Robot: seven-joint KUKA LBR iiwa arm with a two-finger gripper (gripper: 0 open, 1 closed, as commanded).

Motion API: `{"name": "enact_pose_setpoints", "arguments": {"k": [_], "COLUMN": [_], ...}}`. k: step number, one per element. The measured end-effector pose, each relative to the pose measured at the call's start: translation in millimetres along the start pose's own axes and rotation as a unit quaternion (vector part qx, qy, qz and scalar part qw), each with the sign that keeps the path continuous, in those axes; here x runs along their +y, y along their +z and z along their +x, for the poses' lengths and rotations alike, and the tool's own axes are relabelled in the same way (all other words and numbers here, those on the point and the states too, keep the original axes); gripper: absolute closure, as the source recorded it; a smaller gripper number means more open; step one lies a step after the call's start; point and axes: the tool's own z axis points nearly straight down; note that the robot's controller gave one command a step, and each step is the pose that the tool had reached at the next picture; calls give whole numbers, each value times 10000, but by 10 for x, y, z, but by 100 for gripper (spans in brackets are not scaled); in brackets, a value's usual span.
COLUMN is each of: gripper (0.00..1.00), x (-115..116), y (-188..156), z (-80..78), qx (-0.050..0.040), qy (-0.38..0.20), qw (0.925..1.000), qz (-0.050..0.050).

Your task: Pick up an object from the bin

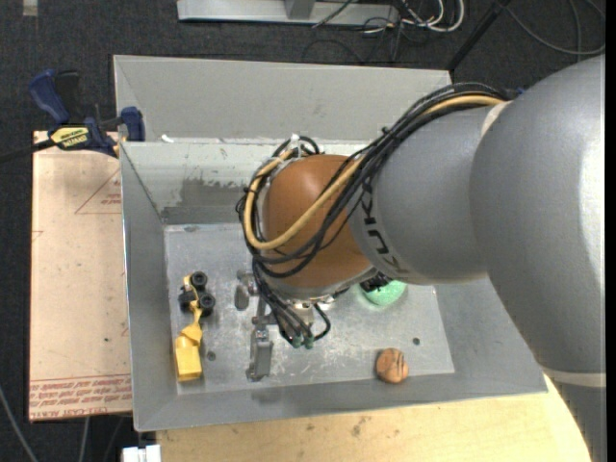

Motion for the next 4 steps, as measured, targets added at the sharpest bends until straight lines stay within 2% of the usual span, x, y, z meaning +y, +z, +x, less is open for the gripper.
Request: {"name": "enact_pose_setpoints", "arguments": {"k": [1, 2, 3, 4], "gripper": [0, 0, 0, 0], "x": [-8, -87, -170, -127], "y": [-44, 57, 136, 211], "z": [-20, -4, 103, 48], "qx": [-36, -56, -19, -47], "qy": [21, -276, -1458, -2225], "qw": [10000, 9996, 9893, 9749], "qz": [-8, -14, 7, 1]}}
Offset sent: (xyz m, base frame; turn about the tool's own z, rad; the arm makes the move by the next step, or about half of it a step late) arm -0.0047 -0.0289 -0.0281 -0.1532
